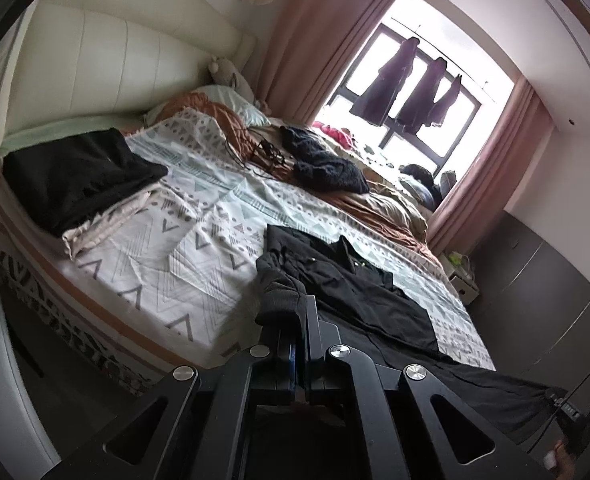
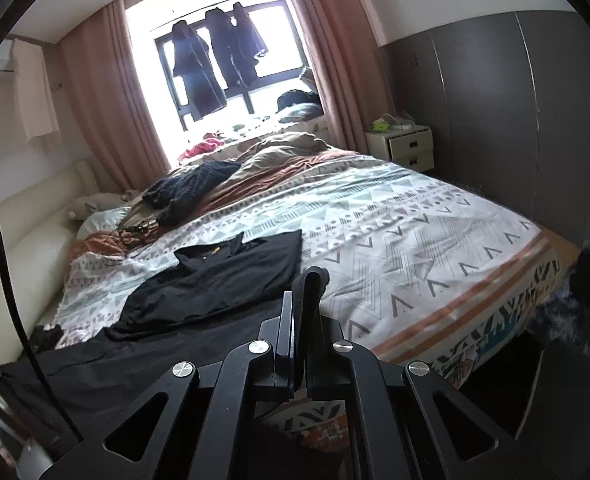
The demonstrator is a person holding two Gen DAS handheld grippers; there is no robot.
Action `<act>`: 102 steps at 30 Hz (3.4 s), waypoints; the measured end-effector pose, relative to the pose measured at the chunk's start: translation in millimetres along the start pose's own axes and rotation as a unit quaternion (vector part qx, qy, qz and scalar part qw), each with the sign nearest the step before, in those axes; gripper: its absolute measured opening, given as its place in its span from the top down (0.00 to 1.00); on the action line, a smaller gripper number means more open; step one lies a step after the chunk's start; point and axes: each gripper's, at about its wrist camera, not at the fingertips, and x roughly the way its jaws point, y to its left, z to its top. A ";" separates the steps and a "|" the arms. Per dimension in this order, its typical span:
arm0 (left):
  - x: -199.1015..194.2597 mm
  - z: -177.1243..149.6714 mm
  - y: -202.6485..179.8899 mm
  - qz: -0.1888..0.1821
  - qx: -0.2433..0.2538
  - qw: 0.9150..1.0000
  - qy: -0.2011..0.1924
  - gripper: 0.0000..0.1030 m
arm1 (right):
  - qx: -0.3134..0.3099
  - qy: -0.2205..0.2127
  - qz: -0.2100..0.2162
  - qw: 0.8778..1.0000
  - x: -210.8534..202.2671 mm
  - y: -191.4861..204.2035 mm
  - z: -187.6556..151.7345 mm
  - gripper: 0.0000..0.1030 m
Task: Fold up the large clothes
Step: 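Lift the held hem with both grippers and carry it over toward the collar, then lay the hem down on the shirt and open both grippers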
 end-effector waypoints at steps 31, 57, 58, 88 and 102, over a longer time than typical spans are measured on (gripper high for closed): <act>154.4 114.2 -63.3 0.049 0.074 0.996 -0.018 0.98 | 0.001 -0.017 -0.031 0.999 161.9 50.8 101.5 0.97; 404.3 174.9 -63.5 0.119 0.129 0.984 0.041 0.98 | -0.001 0.008 -0.053 0.999 411.9 97.0 151.3 0.97; 415.5 173.1 -61.3 0.122 0.131 0.983 0.048 0.98 | -0.009 0.013 -0.058 0.998 421.7 98.3 147.1 0.97; 468.9 120.6 -9.0 0.188 0.151 0.957 0.161 0.29 | 0.016 0.211 -0.011 0.977 490.0 26.8 92.3 0.29; 489.8 101.1 -6.1 0.178 0.154 0.951 0.200 0.99 | 0.047 0.204 0.013 0.978 483.2 -1.8 88.2 0.99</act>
